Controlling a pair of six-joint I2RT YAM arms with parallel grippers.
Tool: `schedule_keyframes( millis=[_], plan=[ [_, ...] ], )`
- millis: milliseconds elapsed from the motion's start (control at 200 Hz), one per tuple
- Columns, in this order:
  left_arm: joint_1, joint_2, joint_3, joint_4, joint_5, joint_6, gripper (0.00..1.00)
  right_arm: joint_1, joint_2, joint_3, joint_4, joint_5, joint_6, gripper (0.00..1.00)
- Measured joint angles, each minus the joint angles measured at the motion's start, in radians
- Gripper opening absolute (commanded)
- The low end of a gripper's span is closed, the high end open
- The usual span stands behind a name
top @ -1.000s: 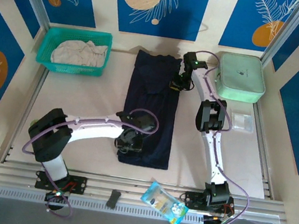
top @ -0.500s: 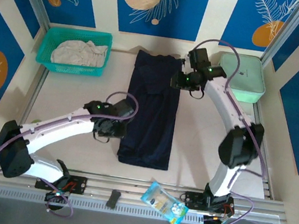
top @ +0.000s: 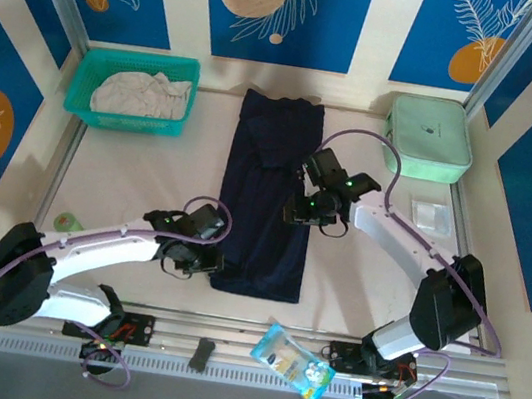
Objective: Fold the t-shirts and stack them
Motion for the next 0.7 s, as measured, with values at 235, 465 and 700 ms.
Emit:
schedule_keyframes(
  millis=[235,465,700],
  plan=[
    [-0.002,0.035,-0.041,0.037,0.030,-0.026,0.40,0.000,-0.036,0.000,0.006,0.017,0.015,0.41],
    [-0.005,0.042,-0.041,0.067,0.041,-0.034,0.38,-0.002,-0.049,0.000,0.006,0.027,0.018,0.41],
    [-0.014,0.072,-0.041,0.087,0.048,-0.045,0.28,-0.007,-0.050,0.000,0.006,0.030,0.019,0.40]
  ],
)
